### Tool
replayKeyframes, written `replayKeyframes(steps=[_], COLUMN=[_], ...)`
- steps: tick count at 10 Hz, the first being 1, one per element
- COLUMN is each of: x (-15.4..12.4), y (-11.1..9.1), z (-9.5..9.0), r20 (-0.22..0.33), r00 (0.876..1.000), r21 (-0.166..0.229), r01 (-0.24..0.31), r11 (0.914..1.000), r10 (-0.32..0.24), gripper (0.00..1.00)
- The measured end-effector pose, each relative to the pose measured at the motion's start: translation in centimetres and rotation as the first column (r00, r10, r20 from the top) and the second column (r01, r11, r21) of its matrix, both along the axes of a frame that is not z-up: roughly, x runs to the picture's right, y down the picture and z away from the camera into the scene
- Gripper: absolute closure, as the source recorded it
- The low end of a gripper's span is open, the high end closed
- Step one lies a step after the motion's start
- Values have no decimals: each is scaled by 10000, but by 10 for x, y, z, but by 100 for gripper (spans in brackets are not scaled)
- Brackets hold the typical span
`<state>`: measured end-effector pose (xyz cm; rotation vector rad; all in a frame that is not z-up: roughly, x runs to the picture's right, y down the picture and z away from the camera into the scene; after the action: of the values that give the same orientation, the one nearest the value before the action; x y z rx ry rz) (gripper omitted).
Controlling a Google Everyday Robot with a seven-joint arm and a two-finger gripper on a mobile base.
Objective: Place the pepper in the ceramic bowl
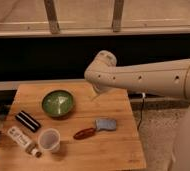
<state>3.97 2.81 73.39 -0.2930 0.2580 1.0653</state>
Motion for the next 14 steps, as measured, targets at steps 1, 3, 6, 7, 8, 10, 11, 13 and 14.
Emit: replayKeyframes(steps=[1, 3, 6, 7, 8, 10, 11, 13, 14], x=[-8, -33, -31, -32, -36, -62, -74, -77, -76], y=[13, 37, 39, 39, 39, 52, 63, 90, 110], z=[-8, -23, -24, -24, -23, -15, -10, -5, -4], r20=[221, 644, 617, 661, 754, 1158, 1328, 1467, 1638], r00=[9994, 9920, 9913, 9906, 9871, 9748, 9689, 9622, 9572], r21=[-260, -498, -532, -504, -489, -726, -887, -1318, -1550], r01=[288, 1118, 1192, 1234, 1450, 1996, 2216, 2489, 2639], r11=[9992, 9925, 9914, 9911, 9882, 9772, 9711, 9595, 9520], r10=[-282, -1085, -1159, -1200, -1411, -1905, -2089, -2295, -2387], gripper=[20, 20, 20, 20, 20, 20, 20, 20, 20])
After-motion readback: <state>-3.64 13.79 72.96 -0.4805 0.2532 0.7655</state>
